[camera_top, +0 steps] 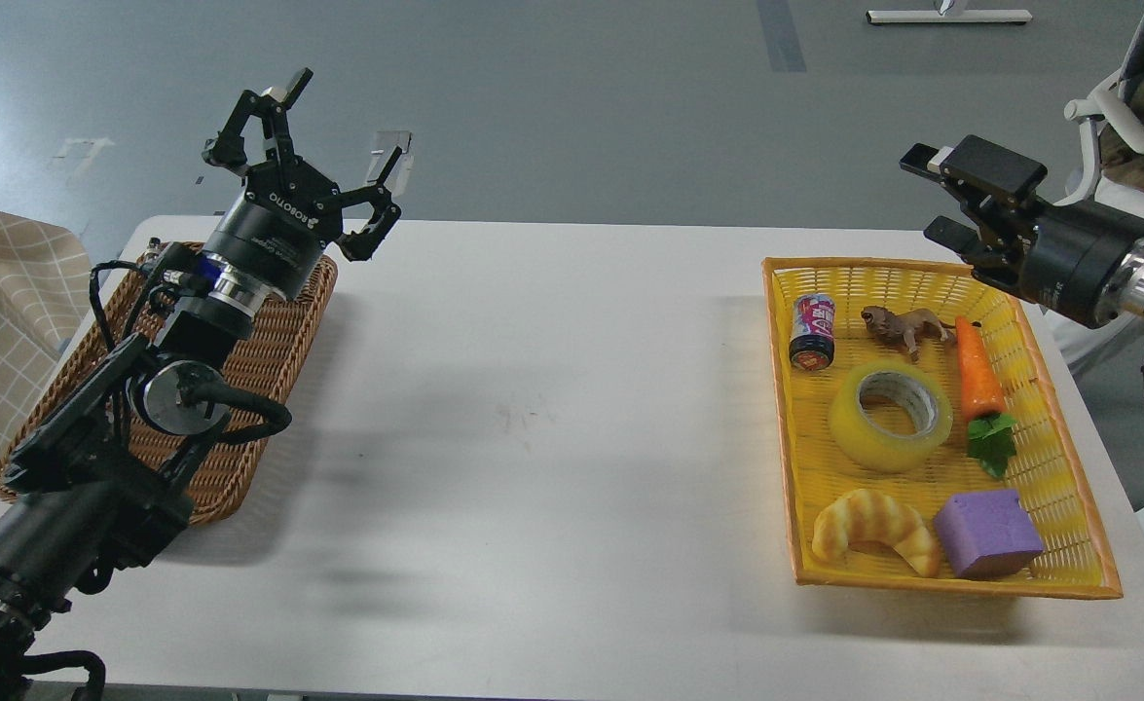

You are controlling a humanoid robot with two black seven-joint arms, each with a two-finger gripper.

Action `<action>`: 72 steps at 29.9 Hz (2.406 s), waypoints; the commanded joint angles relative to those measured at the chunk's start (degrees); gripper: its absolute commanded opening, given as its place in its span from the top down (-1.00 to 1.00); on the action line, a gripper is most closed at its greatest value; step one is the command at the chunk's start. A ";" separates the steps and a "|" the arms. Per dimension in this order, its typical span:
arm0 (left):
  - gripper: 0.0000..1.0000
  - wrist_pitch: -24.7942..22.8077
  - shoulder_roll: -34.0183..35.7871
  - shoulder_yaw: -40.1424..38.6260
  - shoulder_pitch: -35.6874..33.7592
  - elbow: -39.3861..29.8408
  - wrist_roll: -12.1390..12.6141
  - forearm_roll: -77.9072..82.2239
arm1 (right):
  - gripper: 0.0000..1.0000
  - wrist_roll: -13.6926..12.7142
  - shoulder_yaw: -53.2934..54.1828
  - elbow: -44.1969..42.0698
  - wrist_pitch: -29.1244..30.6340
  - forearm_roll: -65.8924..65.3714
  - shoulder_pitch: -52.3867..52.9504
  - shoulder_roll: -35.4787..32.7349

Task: Place and transfer tape with both arms
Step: 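Move the right gripper over the tray toward the tape roll, then lower the right gripper into the tape roll's hole and grasp it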

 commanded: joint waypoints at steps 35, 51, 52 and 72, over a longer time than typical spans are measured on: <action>-0.95 0.00 -0.09 0.24 0.19 0.01 0.24 0.09 | -0.97 0.09 -8.60 -0.99 -0.02 -37.88 -2.21 0.12; -0.95 0.00 -0.79 0.06 0.19 0.01 0.15 0.09 | -0.94 0.00 -13.00 -1.52 -0.02 -44.46 -6.25 -1.55; -0.95 0.00 -0.79 0.06 0.19 0.01 0.15 0.09 | -0.93 0.00 -13.00 -1.69 -0.02 -44.82 -6.25 -1.38; -0.95 0.00 -0.79 -0.11 0.28 0.01 0.06 0.09 | -0.63 -1.23 -15.11 -7.76 -0.02 -48.87 -5.55 2.75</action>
